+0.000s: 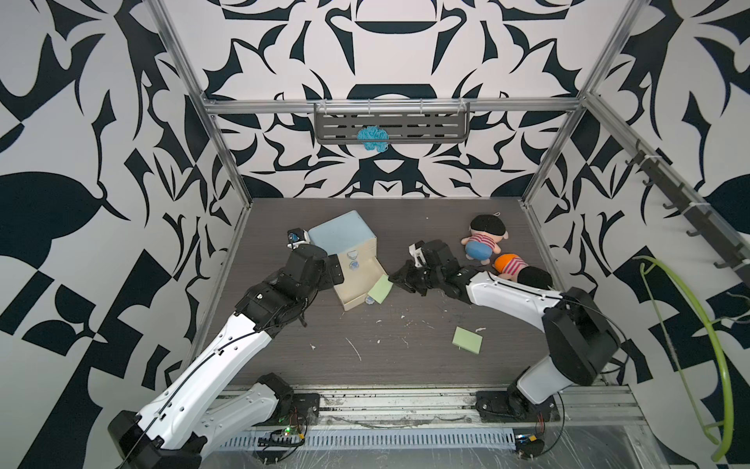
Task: Please put the sticky notes in the drawer by color
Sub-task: Place the sticky notes in the drawer.
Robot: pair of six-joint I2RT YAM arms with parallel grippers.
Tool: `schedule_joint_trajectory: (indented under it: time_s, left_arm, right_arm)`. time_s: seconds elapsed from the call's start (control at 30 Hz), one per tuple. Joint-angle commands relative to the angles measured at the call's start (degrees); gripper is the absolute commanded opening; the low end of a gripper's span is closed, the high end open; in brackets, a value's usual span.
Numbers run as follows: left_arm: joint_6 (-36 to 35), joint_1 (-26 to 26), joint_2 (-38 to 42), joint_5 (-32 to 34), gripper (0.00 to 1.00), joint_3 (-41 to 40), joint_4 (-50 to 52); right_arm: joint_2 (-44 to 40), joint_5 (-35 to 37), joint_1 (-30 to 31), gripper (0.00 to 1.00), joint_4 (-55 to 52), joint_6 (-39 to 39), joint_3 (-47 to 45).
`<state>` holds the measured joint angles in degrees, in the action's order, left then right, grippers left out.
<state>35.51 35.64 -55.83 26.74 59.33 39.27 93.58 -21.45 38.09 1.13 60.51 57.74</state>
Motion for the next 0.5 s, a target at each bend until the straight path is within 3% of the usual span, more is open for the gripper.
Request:
schedule_joint_trajectory:
  time_s: [0.0,0.47]
  left_arm:
    - [-2.54,-0.66,-0.56,-3.39,0.99,-0.51,1.16]
    - [-3.75,-0.68,-0.5,-7.12,0.99,-3.69,-2.64]
  right_arm:
    - [3.28,8.08,2.34,0.0,-2.17,1.0,6.15]
    - [17.12,11.97,4.8,0.01,-3.42,-3.4,19.8]
